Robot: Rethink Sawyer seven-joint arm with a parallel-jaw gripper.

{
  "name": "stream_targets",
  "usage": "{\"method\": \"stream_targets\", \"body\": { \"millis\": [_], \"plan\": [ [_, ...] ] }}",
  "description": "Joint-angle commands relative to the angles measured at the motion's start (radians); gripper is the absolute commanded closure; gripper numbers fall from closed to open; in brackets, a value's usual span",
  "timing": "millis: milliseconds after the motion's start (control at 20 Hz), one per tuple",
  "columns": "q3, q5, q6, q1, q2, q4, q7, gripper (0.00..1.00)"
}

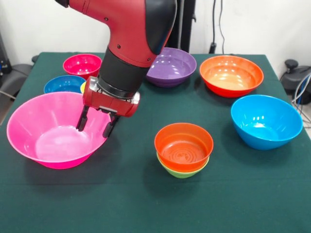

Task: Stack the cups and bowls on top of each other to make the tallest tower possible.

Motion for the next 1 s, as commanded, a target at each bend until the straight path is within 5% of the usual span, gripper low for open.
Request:
{"method": "stream_targets", "body": {
  "millis": [50, 1000],
  "plan": [
    [0.127, 0.032, -0.045, 0.004, 0.074, 0.054, 0.156, 0.00],
    [0.101, 0.024, 0.111, 0.036, -0.053, 0.110, 0.071, 0.00]
  ]
}}
